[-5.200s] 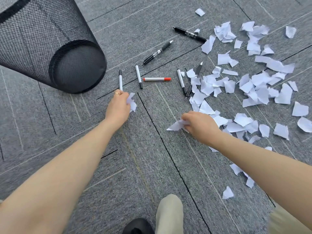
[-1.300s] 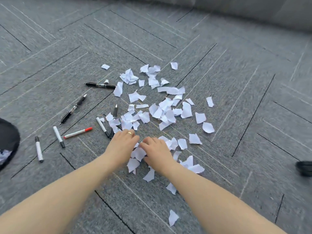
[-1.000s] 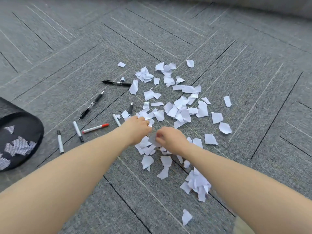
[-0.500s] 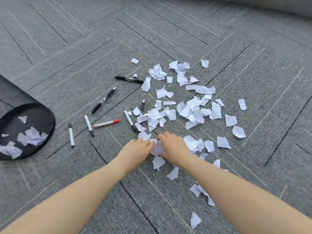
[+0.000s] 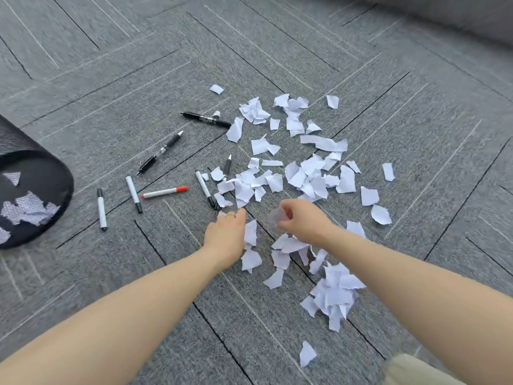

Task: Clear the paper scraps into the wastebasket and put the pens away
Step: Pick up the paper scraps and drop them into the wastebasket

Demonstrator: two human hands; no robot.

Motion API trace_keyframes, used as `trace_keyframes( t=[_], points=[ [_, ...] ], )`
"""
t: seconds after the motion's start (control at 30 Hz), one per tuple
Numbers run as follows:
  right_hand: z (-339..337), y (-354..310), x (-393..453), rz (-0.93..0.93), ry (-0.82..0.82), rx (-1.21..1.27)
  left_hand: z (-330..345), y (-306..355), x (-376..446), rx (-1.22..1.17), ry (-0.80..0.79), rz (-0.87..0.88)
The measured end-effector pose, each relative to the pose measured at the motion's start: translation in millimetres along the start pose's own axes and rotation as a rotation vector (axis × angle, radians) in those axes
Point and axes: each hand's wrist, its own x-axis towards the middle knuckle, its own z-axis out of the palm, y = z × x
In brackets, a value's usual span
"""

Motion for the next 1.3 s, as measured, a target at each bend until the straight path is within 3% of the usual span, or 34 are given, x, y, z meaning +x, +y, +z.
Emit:
trace_keyframes(
  t=[0.2, 0.37, 0.5, 0.6, 0.73, 0.83, 1.0, 1.23, 1.3],
  points=[
    [11, 43, -13, 0.204, -0.015, 0.144, 0, -6, 5, -0.139, -0.009, -0.088],
    [28, 47, -18, 0.141, 0.171, -0.231, -8, -1, 9, -0.059, -0.036, -0.005],
    [26, 51, -15, 0.192, 0.203, -0.132, -9, -1, 11, -0.068, -0.123, -0.002],
    [24, 49, -8, 0.231, 0.164, -0.105, -12, 1, 15, -0.259, -0.042, -0.111],
    [20, 45, -6, 0.272, 0.145, -0.150, -5, 15, 13, -0.088, -0.007, -0.085],
    [21, 45, -6, 0.272, 0.204, -0.192, -1, 22, 15, -0.116, 0.003, -0.127],
    [24, 46, -7, 0.341, 0.179, -0.044, -4, 14, 21, -0.170, 0.051, -0.131],
    [27, 44, -14, 0.183, 0.144, -0.291, 2, 29, 9, -0.158, 0.037, 0.010],
    [27, 47, -17, 0.161, 0.138, -0.231, 4, 34, 9, -0.214, -0.018, -0.020]
  ],
)
